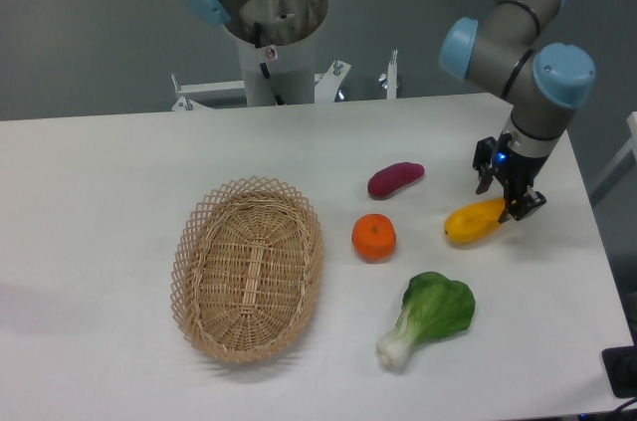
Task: Place the mango on the table
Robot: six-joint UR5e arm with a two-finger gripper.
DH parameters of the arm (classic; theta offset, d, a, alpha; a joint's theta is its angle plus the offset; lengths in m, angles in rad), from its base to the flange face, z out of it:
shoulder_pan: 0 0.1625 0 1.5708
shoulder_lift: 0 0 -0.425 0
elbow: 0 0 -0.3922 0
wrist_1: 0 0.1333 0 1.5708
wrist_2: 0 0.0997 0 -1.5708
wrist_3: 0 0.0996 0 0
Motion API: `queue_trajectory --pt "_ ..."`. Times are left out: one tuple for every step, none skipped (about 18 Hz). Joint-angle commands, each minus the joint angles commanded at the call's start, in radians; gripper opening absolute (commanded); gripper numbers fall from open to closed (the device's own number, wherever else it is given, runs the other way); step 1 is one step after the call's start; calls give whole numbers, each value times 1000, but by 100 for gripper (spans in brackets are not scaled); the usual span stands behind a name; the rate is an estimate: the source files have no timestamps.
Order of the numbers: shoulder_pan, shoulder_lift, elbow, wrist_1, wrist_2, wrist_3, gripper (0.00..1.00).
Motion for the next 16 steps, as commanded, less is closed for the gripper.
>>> queue_trajectory --pt "-2 2 11 -2 0 -2 100" --pt "0 6 18 -3 -2 -2 100" --pt "-2 9 43 -11 -3 -6 100" --pt "-8 15 72 -27 1 -34 100" --pt "-11 21 98 -64 2 -69 100" --pt "-24 20 139 -118 2 -90 100" --pt "-38 20 178 -173 3 -106 100" --pt "-46 18 214 -220 5 -121 100" --pt "-49 18 250 -263 5 -144 100" --pt "-60 18 288 -306 3 -166 100" --pt "-69 18 328 -349 3 -178 100" --pt "-74 18 363 -389 2 -190 100" --pt "-77 20 395 -422 2 -204 100" --pt "-83 21 420 -446 2 -222 100" --pt "-89 26 439 -469 -2 -244 100" --pt "-92 34 451 -482 -2 -270 100"
